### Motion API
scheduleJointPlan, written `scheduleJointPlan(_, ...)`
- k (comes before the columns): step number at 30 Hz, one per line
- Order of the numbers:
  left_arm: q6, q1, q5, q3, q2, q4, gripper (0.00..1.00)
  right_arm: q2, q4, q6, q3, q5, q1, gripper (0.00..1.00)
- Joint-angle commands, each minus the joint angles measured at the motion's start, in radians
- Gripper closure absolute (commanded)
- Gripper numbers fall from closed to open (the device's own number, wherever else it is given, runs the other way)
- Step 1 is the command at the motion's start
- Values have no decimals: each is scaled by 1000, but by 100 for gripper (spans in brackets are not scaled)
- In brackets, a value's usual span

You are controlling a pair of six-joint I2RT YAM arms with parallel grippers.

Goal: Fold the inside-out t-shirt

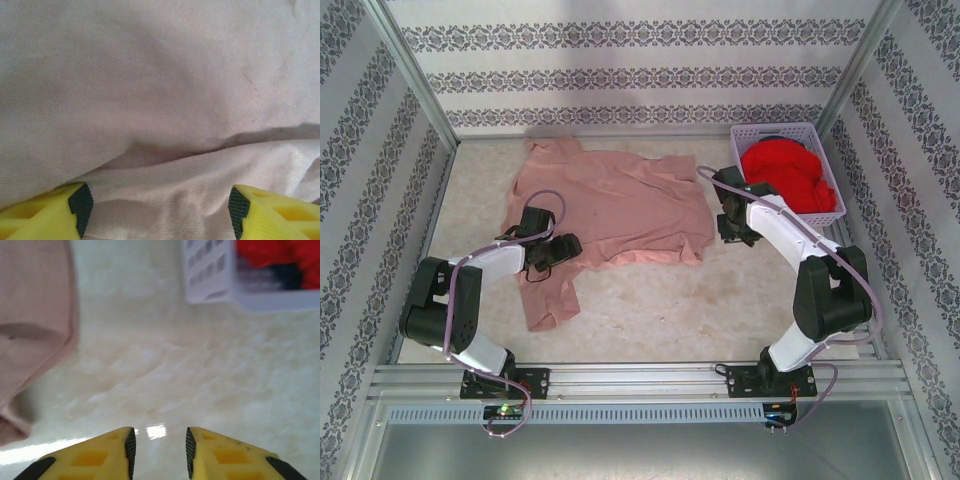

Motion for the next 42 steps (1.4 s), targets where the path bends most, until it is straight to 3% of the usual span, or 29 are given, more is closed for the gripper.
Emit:
scheduleJointPlan(1, 17, 17, -41, -38, 22, -58, 25, -47, 107, 71, -99, -238, 42, 62)
scheduleJointPlan(5, 16, 16, -32, -37, 21, -56, 25, -32, 242, 139, -178, -292, 158, 56)
scheduleJointPlan(11, 17, 16, -30, -40, 10, -54, 25, 79, 213, 109, -127, -122, 301, 53)
scheduleJointPlan(15, 15, 16, -27, -45, 6, -47, 25, 151, 202, 82, -84, -56, 322, 58)
scheduleJointPlan(22, 20, 17, -23, -44, 1, -45, 25, 247, 154, 20, 2, 47, 326, 58)
scheduleJointPlan(29, 22, 18, -28, -51, -6, -42, 25, 296, 124, 1, 21, 42, 293, 58)
scheduleJointPlan(42, 26, 17, -31, -54, 0, -39, 25, 227, 162, -23, -21, -43, 185, 96)
